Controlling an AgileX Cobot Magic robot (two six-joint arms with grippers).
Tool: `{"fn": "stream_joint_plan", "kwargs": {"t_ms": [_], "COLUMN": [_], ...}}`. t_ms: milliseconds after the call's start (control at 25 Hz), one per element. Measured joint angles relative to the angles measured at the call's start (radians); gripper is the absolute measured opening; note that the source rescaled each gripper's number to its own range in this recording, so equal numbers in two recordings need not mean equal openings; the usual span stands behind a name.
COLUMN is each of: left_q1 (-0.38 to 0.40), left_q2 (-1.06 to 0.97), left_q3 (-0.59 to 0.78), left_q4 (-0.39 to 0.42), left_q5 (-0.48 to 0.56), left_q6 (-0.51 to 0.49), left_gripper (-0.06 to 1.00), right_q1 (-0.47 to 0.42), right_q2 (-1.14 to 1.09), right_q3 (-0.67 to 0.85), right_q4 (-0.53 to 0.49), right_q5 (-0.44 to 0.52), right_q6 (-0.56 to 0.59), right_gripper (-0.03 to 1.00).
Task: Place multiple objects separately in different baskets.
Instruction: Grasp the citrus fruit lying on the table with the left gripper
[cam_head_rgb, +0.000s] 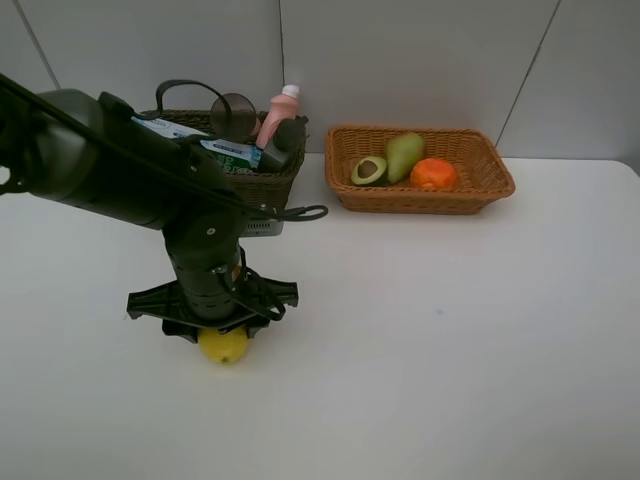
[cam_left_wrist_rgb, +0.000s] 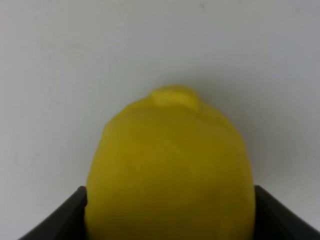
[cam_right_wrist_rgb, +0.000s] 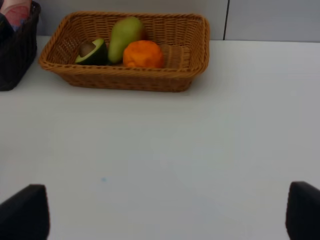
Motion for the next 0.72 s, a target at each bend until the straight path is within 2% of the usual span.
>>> {"fn": "stream_joint_plan", "kwargs": {"t_ms": [280,720], "left_q1": [0.0,0.0], "left_q2": [0.0,0.0], "left_q3": [0.0,0.0], "left_q4": [-0.011,-0.017], "left_q5": [0.009,0.033], "left_q6": [-0.049,-0.051], "left_gripper": [0.75,0.75], "right_q1": [0.0,0.0], "right_q2": [0.0,0.0], "right_q3": [0.0,0.0], "right_q4": [0.0,0.0], "right_q5": [0.0,0.0], "right_q6": [0.0,0.0], "right_gripper": [1.0,1.0]}}
